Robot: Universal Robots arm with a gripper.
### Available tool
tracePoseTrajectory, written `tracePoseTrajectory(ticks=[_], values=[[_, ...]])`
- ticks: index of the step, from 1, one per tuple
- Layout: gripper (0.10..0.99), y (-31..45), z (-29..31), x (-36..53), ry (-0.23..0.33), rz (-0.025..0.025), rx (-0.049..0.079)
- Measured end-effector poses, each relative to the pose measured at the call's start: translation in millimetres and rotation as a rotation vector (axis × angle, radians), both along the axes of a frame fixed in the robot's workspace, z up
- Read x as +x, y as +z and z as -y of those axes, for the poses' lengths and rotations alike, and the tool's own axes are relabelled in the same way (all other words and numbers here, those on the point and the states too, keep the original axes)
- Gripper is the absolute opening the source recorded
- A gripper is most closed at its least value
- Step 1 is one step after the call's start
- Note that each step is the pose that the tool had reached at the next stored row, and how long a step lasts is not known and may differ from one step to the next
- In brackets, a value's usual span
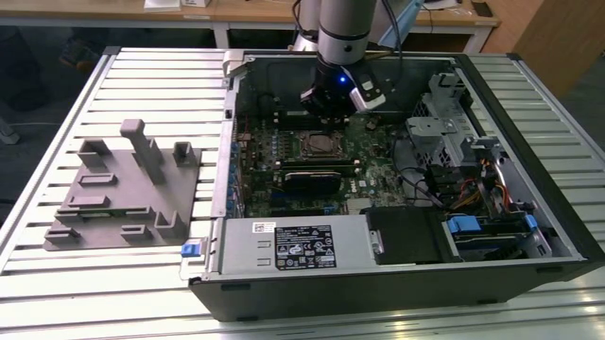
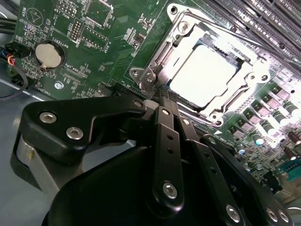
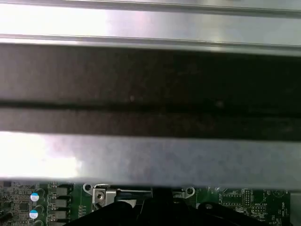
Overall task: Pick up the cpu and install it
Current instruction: 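Install the second cpu locking lever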
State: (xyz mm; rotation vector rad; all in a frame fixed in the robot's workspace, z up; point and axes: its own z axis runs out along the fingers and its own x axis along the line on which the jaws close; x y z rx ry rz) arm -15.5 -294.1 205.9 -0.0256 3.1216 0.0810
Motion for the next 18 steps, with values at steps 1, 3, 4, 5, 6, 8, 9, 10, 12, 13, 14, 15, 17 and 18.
tracePoseTrajectory(ticks=[1,3,4,5,6,8,9,10,12,13,14,15,17,18], values=[[0.106,0.0,0.6,0.0,0.0,0.0,0.0],[0.106,0.0,1.9,0.0,0.0,0.0,0.0],[0.106,0.0,2.6,0.0,0.0,0.0,0.0],[0.106,0.0,3.2,0.0,0.0,0.0001,0.0],[0.106,0.0,3.7,0.0,0.0,0.0,0.0],[0.106,0.0,5.0,0.0,0.0,0.0001,0.0],[0.106,0.0,5.6,0.0,0.0,0.0,0.0],[0.106,0.0,6.1,0.0,0.0,0.0001,0.0],[0.106,0.0,6.9,0.0,0.0,0.0,0.0],[0.106,0.0,7.4,0.0,0.0,0.0,0.0],[0.106,0.0,7.9,0.0,0.0,0.0,0.0],[0.106,0.0,8.4,0.0,0.0,0.0,0.0],[0.106,0.0,9.2,0.0,0.0,0.0001,0.0],[0.106,0.0,9.4,0.0,0.0,0.0,0.0]])
